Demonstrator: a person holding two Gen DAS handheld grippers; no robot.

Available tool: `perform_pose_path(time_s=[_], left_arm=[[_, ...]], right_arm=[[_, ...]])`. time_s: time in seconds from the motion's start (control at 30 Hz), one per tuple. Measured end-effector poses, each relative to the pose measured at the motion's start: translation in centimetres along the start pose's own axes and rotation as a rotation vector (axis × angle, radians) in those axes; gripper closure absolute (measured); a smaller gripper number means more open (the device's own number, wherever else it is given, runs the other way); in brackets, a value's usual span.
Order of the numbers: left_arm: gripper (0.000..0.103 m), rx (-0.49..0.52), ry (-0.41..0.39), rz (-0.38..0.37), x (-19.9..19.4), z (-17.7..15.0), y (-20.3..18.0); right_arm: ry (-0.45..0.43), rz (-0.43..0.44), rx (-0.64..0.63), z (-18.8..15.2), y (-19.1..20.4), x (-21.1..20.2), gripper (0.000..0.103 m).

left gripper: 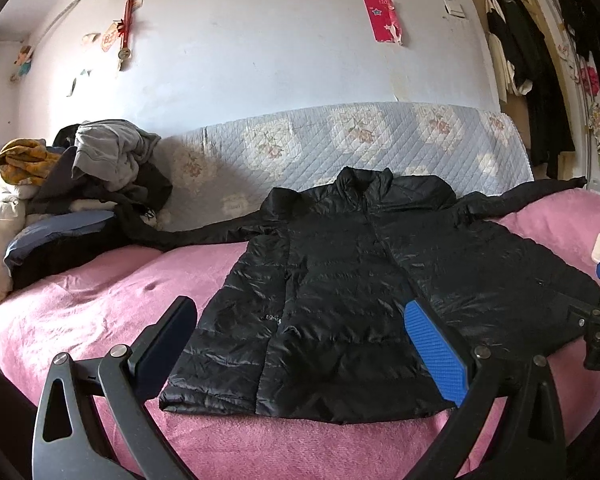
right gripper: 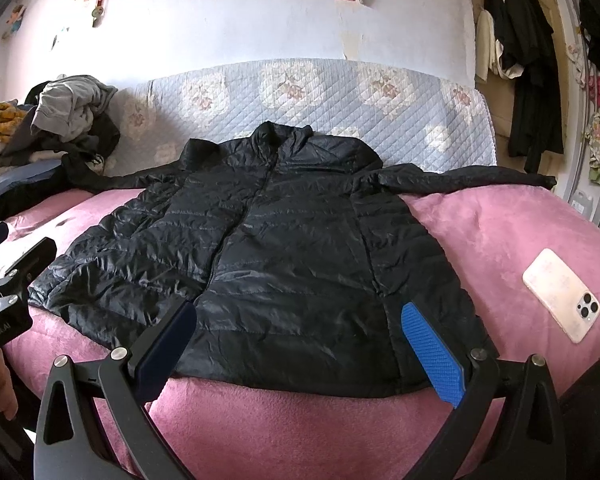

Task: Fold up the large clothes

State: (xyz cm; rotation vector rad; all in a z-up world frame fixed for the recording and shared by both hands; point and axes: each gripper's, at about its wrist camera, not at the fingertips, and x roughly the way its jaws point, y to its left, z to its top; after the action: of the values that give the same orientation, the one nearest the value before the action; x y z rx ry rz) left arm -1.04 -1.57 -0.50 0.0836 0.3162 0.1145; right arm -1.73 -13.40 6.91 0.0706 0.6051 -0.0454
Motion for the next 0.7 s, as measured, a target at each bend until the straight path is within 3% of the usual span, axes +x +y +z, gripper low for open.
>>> perform_pose_path(time_s=[0.7], left_arm=[[0.000, -0.042, 0.111, -0.074, 1.2, -0.3, 0.6]], right_arm=[[0.061, 0.048, -0.002, -0.3, 0.0, 0.8, 0.000]])
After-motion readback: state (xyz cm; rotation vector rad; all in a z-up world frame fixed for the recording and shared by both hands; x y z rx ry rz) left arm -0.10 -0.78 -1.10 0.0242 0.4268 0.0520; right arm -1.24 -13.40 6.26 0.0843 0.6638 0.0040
